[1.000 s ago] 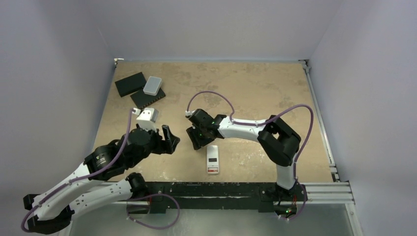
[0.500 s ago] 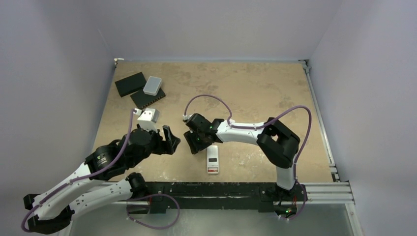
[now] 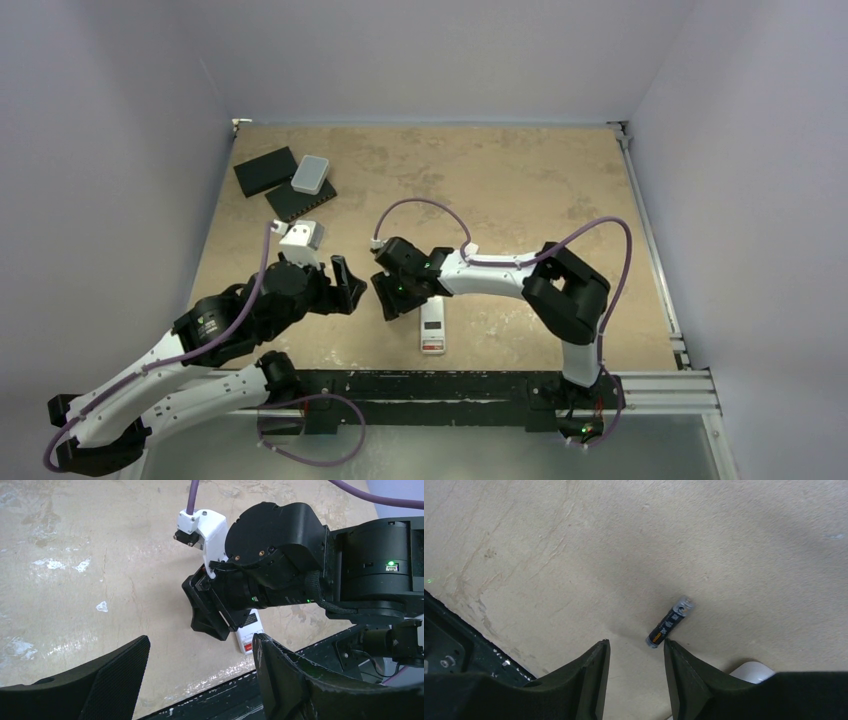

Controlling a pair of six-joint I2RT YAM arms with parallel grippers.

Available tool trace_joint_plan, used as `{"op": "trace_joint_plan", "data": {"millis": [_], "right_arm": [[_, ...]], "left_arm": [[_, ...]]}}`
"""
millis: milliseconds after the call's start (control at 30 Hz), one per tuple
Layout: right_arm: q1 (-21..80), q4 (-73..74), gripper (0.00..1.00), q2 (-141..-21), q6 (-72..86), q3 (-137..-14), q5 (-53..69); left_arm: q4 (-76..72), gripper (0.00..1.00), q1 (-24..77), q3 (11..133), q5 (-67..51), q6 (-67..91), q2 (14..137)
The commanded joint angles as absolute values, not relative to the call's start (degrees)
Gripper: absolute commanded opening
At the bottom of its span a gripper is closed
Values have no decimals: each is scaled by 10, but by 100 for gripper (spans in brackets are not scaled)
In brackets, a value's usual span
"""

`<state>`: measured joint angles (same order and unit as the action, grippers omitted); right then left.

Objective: Load the batteries into the remote control

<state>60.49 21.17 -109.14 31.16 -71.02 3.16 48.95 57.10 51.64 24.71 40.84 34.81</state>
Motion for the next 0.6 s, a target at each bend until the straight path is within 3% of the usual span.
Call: {"op": "trace_joint_plan", "data": {"millis": [0,567], "right_arm": [[615,198,52,-1073,333,-701,55],[616,210,52,-1131,324,-788,45]], "left_arm": [[480,76,569,511,254,398,345],[482,76,569,511,255,399,344]]}}
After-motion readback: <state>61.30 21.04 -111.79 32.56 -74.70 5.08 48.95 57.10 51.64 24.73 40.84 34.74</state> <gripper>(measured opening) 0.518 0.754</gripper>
